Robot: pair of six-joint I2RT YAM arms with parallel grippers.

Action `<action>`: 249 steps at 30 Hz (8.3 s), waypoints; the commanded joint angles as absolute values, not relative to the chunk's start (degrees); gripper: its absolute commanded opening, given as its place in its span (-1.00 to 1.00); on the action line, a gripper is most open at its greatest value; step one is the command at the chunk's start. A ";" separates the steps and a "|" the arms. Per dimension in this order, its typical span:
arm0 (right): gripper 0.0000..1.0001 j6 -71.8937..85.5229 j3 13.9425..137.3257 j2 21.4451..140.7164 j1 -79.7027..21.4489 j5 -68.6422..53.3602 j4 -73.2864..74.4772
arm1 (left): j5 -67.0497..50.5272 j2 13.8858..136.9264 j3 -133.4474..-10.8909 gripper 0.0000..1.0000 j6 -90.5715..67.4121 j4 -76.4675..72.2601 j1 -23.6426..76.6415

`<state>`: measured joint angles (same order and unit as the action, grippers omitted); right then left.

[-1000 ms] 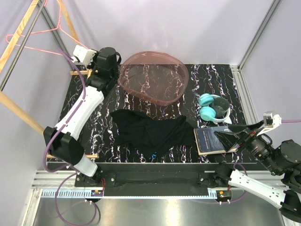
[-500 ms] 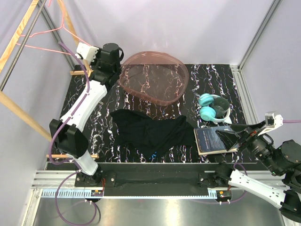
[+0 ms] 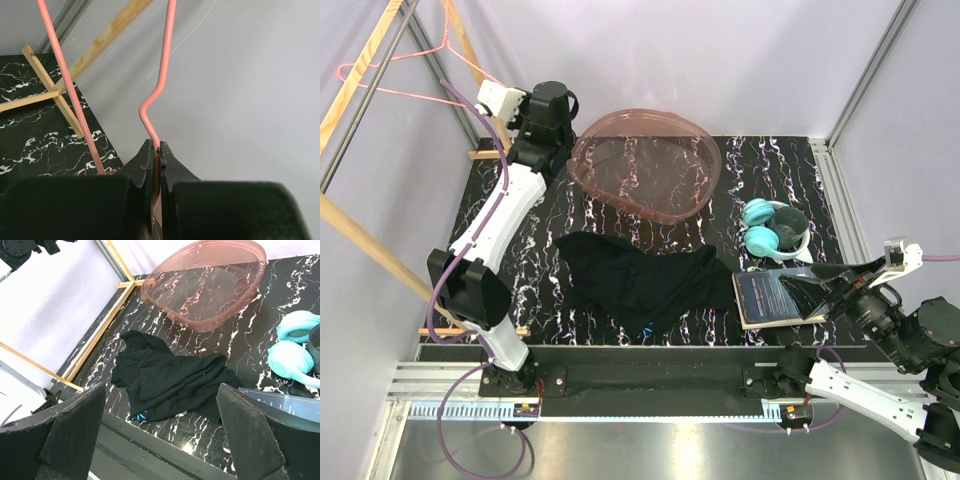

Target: Remove the t-shirt from the hanger

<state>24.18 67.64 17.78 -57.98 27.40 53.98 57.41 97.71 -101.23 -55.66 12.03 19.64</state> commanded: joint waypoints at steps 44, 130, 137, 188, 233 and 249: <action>0.99 23.29 68.47 19.69 -58.01 27.86 53.00 | 46.67 95.45 -103.10 -1.00 -72.51 14.25 16.25; -1.00 7.82 75.06 65.75 -44.56 -21.89 22.75 | 18.35 54.22 -57.48 -0.27 -52.56 -5.45 58.45; -1.00 6.94 74.62 63.28 -44.56 -21.27 26.80 | 24.70 53.26 -53.97 -0.41 -53.96 -9.22 58.45; 0.19 7.74 61.44 48.87 -44.56 -10.81 19.17 | 35.86 58.54 -59.24 -1.00 -66.45 -11.87 57.74; 0.73 11.68 68.73 53.62 -44.56 6.48 27.66 | 45.61 68.10 -68.97 -1.00 -63.55 -3.96 57.58; 0.78 17.32 66.36 40.79 -44.56 9.40 41.31 | 53.09 83.84 -86.83 -1.00 -54.06 -9.66 32.36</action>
<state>16.40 66.00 41.85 -44.82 7.51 37.80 50.04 82.83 -82.89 -56.42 -5.65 37.17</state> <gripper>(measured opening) 0.889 0.028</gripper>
